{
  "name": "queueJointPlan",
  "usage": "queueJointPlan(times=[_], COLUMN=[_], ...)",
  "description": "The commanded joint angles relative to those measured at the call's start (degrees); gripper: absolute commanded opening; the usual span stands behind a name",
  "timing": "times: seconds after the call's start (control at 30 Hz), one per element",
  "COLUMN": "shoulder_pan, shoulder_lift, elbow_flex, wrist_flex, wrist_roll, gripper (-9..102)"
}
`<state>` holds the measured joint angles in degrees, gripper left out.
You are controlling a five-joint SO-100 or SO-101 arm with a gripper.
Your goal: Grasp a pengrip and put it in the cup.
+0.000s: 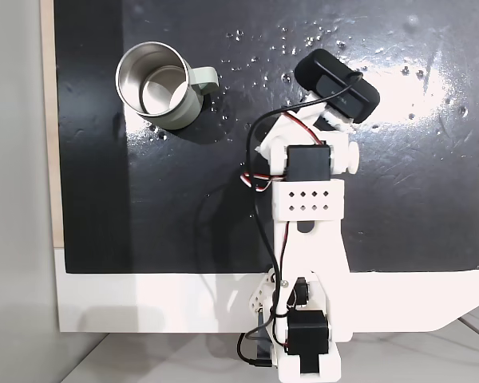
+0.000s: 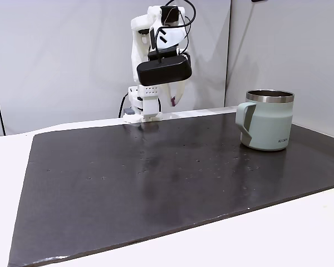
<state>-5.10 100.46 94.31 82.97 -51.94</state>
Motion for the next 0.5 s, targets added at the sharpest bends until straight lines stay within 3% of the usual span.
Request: queueJointPlan(times=[0.0,0.2,0.47], shoulder_pan=[-4.39,-12.74,-19.07], shoulder_lift=[3.16,-3.60,-25.58], elbow_flex=[-7.73,-21.97,-59.68], wrist_flex=[3.25,9.14,21.80], wrist_roll=[7.12,19.16,36.74], gripper=[0,0,0])
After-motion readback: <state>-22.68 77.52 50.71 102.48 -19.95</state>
